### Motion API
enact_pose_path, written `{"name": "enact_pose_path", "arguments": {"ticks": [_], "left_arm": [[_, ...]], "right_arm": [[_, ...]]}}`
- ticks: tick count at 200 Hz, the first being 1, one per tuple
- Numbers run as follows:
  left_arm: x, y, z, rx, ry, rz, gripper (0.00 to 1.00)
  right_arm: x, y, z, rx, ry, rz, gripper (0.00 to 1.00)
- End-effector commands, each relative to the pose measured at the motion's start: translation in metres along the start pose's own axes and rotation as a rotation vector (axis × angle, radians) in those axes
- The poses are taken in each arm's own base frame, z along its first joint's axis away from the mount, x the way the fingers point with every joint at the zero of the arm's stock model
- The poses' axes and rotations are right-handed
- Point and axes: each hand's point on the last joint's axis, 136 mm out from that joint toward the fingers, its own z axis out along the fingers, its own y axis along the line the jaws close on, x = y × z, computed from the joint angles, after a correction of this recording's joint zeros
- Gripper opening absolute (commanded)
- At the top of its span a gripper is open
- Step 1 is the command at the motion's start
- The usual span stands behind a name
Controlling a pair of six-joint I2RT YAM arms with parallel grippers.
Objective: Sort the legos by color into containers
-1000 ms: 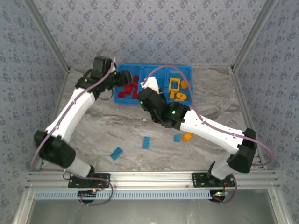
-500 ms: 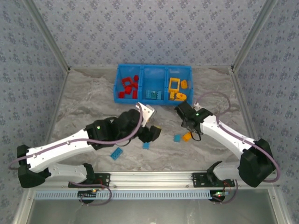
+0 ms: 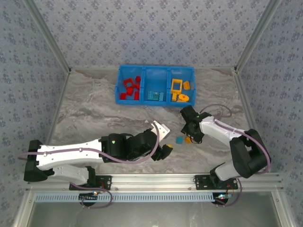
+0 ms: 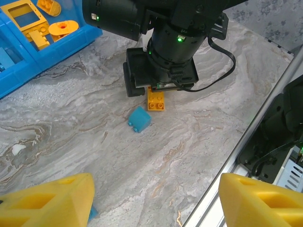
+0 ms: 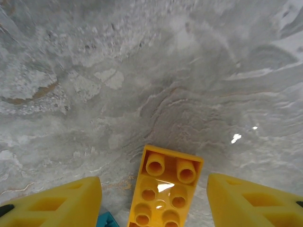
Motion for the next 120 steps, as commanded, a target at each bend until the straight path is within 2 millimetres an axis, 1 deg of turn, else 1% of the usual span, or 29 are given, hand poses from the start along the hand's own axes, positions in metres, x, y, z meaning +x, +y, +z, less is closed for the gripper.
{"name": "enact_pose_path", "arguments": {"ticks": [1, 14, 16, 19, 38, 46, 56, 62, 67, 74, 85, 88, 91, 104, 120], "left_arm": [[-0.015, -0.005, -0.001, 0.003, -0.055, -0.025, 0.7], [-0.017, -0.007, -0.001, 0.009, -0.058, -0.025, 0.7], [-0.017, -0.007, -0.001, 0.009, -0.057, -0.025, 0.7], [-0.017, -0.007, -0.001, 0.009, -0.059, -0.026, 0.7], [-0.019, -0.007, -0.003, 0.009, -0.063, -0.025, 0.7], [-0.019, -0.006, -0.003, 0.005, -0.064, -0.025, 0.7], [-0.021, -0.005, -0.004, -0.001, -0.068, -0.027, 0.7], [-0.021, -0.005, -0.006, -0.002, -0.072, -0.029, 0.7], [-0.023, -0.004, -0.007, -0.005, -0.078, -0.032, 0.69], [-0.025, -0.002, -0.009, -0.013, -0.086, -0.039, 0.69], [-0.029, 0.001, -0.013, -0.024, -0.102, -0.051, 0.7], [-0.03, 0.002, -0.014, -0.028, -0.107, -0.054, 0.69], [-0.031, 0.003, -0.015, -0.032, -0.111, -0.058, 0.7], [-0.039, 0.012, -0.021, -0.083, -0.136, -0.079, 0.7], [-0.051, 0.02, -0.028, -0.126, -0.163, -0.09, 0.71]], "right_arm": [[0.007, -0.005, 0.009, 0.009, 0.038, 0.067, 0.59], [0.009, -0.011, 0.013, 0.025, 0.052, 0.082, 0.56], [0.007, -0.007, 0.013, 0.008, 0.045, 0.087, 0.56], [0.007, -0.007, 0.015, 0.003, 0.047, 0.091, 0.54], [0.01, -0.011, 0.021, 0.009, 0.062, 0.109, 0.48], [0.01, -0.01, 0.022, 0.004, 0.059, 0.113, 0.42], [0.008, -0.01, 0.021, -0.002, 0.049, 0.112, 0.3], [0.007, -0.01, 0.02, -0.006, 0.04, 0.107, 0.24], [0.004, -0.008, 0.017, -0.012, 0.025, 0.098, 0.22], [-0.001, -0.005, 0.01, -0.019, -0.006, 0.078, 0.2], [-0.013, 0.003, -0.007, -0.027, -0.082, 0.014, 0.2], [-0.018, 0.009, -0.013, -0.035, -0.111, -0.012, 0.19], [-0.02, 0.009, -0.019, -0.025, -0.123, -0.036, 0.19], [-0.04, 0.024, -0.047, -0.008, -0.229, -0.146, 0.19], [-0.063, 0.042, -0.072, 0.006, -0.31, -0.243, 0.19]]}}
